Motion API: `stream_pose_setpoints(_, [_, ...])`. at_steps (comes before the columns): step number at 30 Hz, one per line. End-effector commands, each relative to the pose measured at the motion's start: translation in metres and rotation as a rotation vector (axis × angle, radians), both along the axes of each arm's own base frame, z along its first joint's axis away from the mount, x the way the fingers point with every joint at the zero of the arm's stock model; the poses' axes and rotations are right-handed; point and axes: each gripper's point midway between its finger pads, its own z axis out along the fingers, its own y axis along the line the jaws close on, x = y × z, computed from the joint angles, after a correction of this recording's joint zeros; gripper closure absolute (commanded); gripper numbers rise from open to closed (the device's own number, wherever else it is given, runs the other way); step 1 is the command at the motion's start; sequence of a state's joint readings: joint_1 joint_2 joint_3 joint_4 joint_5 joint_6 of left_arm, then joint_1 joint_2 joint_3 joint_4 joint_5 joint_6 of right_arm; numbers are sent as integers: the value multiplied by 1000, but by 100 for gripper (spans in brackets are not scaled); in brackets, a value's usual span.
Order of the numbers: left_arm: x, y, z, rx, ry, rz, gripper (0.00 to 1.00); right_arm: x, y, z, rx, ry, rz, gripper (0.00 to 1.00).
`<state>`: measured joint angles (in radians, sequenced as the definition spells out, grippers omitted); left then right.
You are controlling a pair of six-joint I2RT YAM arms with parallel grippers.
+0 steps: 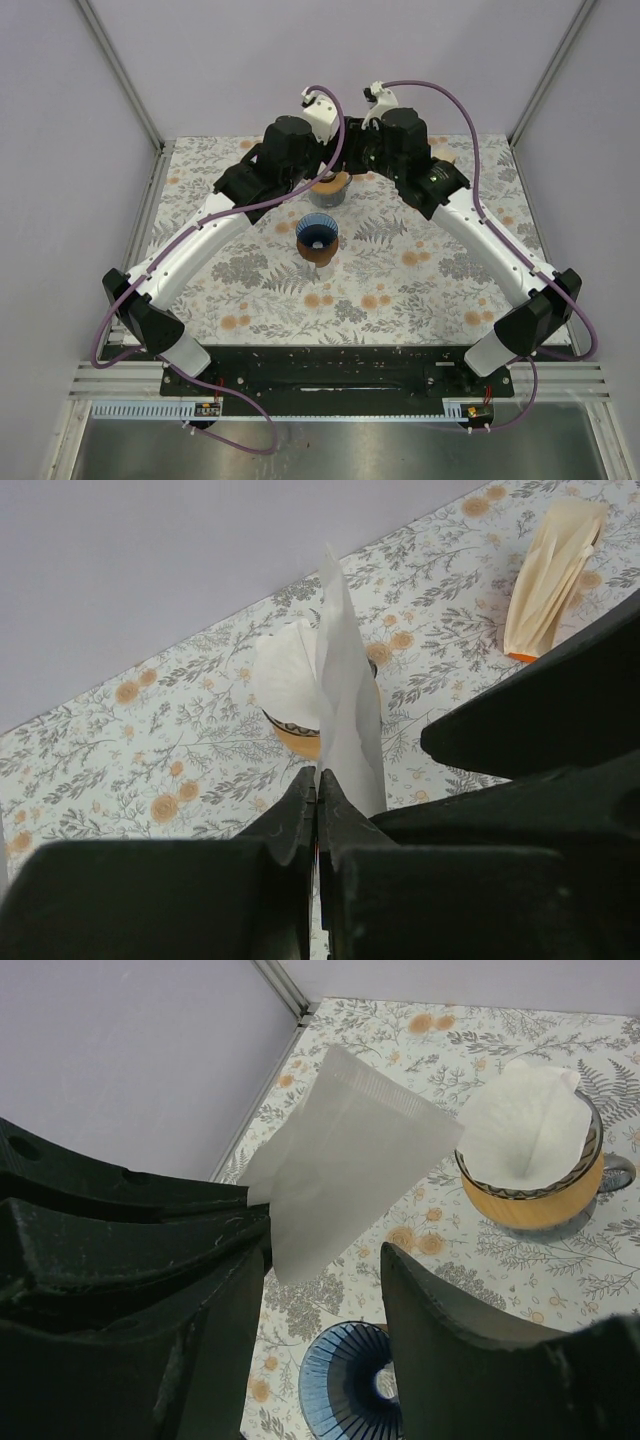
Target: Place the coffee filter in the dripper
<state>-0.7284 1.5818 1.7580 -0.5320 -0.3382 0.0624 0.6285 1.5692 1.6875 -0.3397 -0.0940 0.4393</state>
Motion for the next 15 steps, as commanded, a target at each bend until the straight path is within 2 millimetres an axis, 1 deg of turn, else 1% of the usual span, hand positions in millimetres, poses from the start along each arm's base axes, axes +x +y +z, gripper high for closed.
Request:
stream_pose_setpoints(1, [-2,0,20,-75,-21,15,100,-1,6,16,45,-55,15,41])
stream_pose_setpoints(4, [-3,0,20,-75,-18,13,100,-1,8,16,44,-54,10,41])
stream_pose_setpoints(6, [-4,-1,20,-78,-14,5,100,6,4,10,26,-46,-30,41])
stream_pose_setpoints(9, [-6,-3,23,-85,-9,-7,100,28,-15,-11,-83,-30,-171,49])
stream_pose_setpoints(11, [-6,-1,26,-80,-18,-9,100,38,-27,-23,-153,-20,-241,52])
stream_pose_setpoints(13, [-5,2,26,-61,-29,1,100,38,-30,-26,-169,-24,-251,53])
stream_pose_setpoints(15, [-3,6,24,-42,-40,10,100,38,-29,-23,-153,-39,-248,54])
